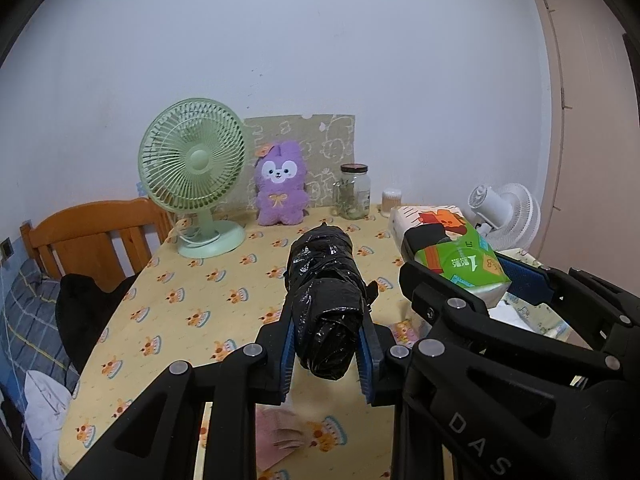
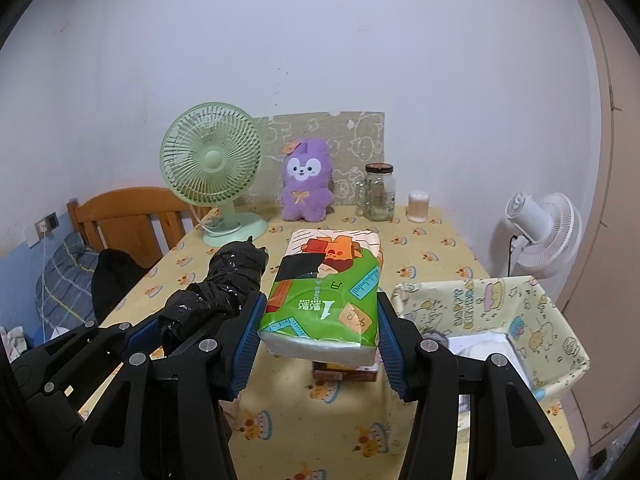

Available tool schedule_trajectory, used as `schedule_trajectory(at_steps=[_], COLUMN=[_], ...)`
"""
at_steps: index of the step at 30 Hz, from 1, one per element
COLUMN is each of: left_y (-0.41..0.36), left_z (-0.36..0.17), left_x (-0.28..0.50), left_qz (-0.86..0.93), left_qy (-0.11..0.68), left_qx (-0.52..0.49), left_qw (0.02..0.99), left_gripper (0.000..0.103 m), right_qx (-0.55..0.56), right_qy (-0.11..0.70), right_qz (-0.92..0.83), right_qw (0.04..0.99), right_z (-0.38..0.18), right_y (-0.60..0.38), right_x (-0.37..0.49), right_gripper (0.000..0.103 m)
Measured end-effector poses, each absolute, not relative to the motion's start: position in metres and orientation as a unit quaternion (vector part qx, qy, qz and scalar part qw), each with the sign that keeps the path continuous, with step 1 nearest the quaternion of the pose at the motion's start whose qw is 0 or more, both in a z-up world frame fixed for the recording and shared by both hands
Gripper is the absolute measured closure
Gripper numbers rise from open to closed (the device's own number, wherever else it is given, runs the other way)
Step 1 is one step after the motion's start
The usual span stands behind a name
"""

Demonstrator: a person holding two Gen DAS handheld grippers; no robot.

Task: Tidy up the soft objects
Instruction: 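Carry the black bundle and green tissue pack with both grippers toward the box, then lower the black bundle into the box with the left gripper while the right drops the tissue pack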

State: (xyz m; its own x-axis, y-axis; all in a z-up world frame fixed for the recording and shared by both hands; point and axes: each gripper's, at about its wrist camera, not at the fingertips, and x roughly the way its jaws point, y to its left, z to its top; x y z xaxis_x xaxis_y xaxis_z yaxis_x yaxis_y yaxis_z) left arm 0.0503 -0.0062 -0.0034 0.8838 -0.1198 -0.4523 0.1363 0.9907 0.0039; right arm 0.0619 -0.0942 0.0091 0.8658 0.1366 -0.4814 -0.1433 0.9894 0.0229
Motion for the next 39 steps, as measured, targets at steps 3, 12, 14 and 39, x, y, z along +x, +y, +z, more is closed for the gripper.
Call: schedule_trajectory(at_steps=[3, 12, 14, 39], left_y=[-0.016, -0.041, -0.046, -0.127], left_z=[-0.003, -0.002, -0.001, -0.003], left_x=[0.052, 0.062, 0.063, 0.083], left_qz=[-0.073, -0.088, -0.092, -0.151], left_qy=[0.231, 0.233, 0.232, 0.237], left_qx=[0.019, 0.017, 0.016, 0.036], left_qw=[0.97, 0.968, 0.968, 0.959], left_gripper=[0.078, 0.078, 0.078, 0.078], right_qx=[-0.007, -0.007, -0.008, 0.011], right_qy=[0.248, 0.25, 0.249, 0.25], right_qz=[0.068, 0.051, 0.047, -0.001], right_qw=[0.966, 0.967, 0.967, 0.968], right_z=[0.01, 0.012, 0.013, 0.011], right_y=[-0.102, -0.13, -0.136, -0.219], right_x=[0.062, 0.068, 0.069, 0.08], right_gripper=[0.046, 0.046, 0.046, 0.046])
